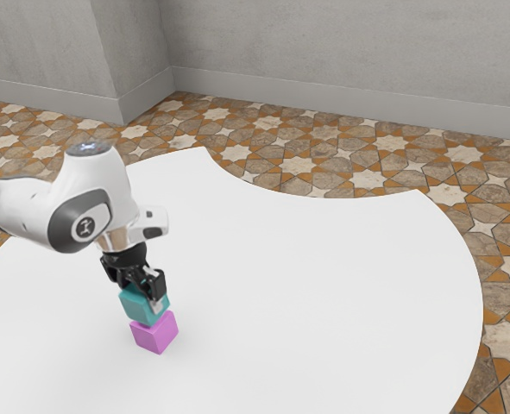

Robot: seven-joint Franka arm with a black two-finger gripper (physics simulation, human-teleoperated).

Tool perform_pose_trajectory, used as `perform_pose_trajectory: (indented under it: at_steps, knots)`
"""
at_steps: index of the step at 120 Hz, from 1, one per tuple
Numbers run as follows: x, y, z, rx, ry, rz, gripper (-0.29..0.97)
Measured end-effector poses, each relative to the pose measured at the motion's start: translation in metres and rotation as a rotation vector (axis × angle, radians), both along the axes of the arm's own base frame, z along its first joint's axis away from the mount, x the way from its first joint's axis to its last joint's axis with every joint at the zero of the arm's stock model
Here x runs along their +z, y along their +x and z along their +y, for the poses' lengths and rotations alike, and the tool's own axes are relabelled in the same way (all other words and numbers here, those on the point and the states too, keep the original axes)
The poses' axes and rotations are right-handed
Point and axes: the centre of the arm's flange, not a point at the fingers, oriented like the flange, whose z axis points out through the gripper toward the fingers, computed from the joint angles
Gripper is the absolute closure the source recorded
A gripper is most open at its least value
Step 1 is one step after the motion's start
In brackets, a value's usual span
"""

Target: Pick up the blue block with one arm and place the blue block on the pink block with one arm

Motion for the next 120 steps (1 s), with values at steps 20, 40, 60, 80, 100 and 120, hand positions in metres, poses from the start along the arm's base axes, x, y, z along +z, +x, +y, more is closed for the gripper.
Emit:
perform_pose_trajectory:
  at_steps: [20,40,60,80,100,120]
  knots:
    - [-0.003,-0.001,0.000,0.019,0.001,0.005,0.31]
    - [-0.004,0.000,0.000,0.041,0.002,0.001,0.31]
    - [-0.004,0.000,0.002,0.060,0.002,-0.002,0.31]
    - [-0.004,0.000,0.003,0.071,-0.001,-0.003,0.20]
    - [-0.003,0.000,0.002,0.071,-0.003,-0.004,0.10]
    - [0.051,0.005,0.003,0.058,-0.014,-0.088,0.06]
